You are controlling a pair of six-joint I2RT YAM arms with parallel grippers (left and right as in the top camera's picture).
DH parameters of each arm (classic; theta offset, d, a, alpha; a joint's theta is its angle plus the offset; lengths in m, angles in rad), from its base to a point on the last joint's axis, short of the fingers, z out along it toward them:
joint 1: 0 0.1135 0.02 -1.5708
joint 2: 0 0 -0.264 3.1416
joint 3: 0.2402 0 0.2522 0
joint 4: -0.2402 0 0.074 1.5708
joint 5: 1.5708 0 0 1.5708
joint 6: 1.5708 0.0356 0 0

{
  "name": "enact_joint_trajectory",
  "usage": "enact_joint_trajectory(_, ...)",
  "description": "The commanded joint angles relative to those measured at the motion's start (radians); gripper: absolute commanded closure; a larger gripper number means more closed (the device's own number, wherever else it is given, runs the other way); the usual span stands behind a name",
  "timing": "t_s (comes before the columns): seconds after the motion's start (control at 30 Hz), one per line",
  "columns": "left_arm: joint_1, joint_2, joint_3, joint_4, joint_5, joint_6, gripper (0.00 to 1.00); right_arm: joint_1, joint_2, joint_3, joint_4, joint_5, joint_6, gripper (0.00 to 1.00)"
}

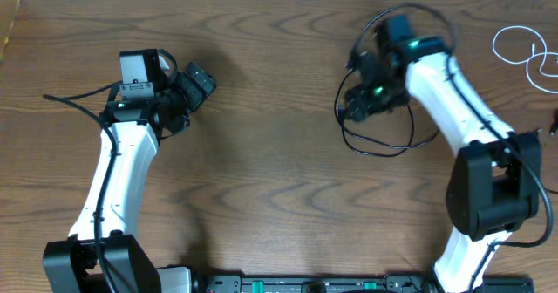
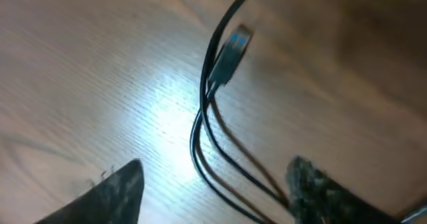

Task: Untangle cables
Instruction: 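Return the right gripper to the black cable at center and grasp it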

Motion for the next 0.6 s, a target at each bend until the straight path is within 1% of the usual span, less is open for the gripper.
enact_joint_trajectory(0.0, 0.002, 0.0, 0.01, -0.004, -0.014, 0.014, 0.01, 0.054, -0.019, -0.079, 0.058, 0.118, 0.085, 0.39)
enact_joint_trajectory(0.13, 0.002, 0.0, 0.01, -0.004, -0.014, 0.014, 0.01, 0.107, -0.019, -0.158, 0.158, 0.154, 0.127, 0.44)
enact_joint_trajectory(0.23, 0.002, 0.0, 0.01, -0.004, -0.014, 0.014, 0.01, 0.127, -0.019, -0.211, 0.238, 0.166, 0.168, 0.52)
enact_joint_trajectory(0.37, 0.002, 0.0, 0.01, -0.004, -0.014, 0.014, 0.01, 0.135, -0.019, -0.271, 0.32, 0.172, 0.214, 0.6)
enact_joint_trajectory(0.57, 0.002, 0.0, 0.01, -0.004, -0.014, 0.014, 0.01, 0.136, -0.019, -0.335, 0.395, 0.172, 0.226, 0.7)
